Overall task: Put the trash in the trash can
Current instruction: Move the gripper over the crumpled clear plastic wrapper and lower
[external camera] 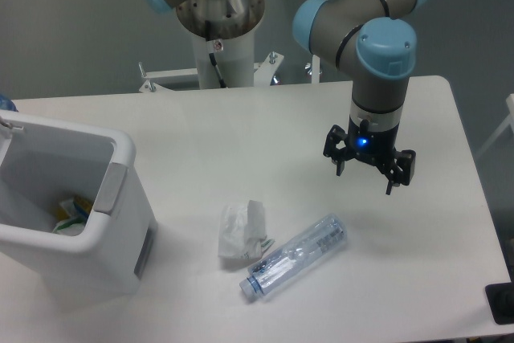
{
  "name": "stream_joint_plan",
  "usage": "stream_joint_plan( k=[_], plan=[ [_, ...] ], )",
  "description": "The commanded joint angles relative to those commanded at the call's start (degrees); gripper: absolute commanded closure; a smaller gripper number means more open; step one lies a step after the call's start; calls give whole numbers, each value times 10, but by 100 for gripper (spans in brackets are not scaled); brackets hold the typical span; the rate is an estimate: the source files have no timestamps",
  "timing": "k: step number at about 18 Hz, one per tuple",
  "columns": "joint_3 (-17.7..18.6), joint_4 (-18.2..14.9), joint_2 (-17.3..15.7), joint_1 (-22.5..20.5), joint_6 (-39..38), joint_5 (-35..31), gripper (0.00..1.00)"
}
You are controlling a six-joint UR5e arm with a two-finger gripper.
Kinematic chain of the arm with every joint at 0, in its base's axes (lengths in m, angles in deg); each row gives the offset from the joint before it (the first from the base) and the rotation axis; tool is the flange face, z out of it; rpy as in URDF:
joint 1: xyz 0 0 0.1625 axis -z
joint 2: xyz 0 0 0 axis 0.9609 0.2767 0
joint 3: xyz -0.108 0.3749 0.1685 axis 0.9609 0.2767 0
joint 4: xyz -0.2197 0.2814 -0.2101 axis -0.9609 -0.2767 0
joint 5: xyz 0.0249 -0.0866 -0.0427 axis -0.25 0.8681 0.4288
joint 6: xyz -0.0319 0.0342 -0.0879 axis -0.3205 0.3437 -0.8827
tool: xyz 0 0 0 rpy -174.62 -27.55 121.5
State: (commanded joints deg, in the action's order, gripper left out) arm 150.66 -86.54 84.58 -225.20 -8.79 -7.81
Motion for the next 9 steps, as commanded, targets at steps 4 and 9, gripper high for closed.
stream_joint_plan(
  k=[4,9],
  plan=[
    [1,1,0,12,-4,1,0],
    [25,25,2,54,-48,13,0]
  ],
)
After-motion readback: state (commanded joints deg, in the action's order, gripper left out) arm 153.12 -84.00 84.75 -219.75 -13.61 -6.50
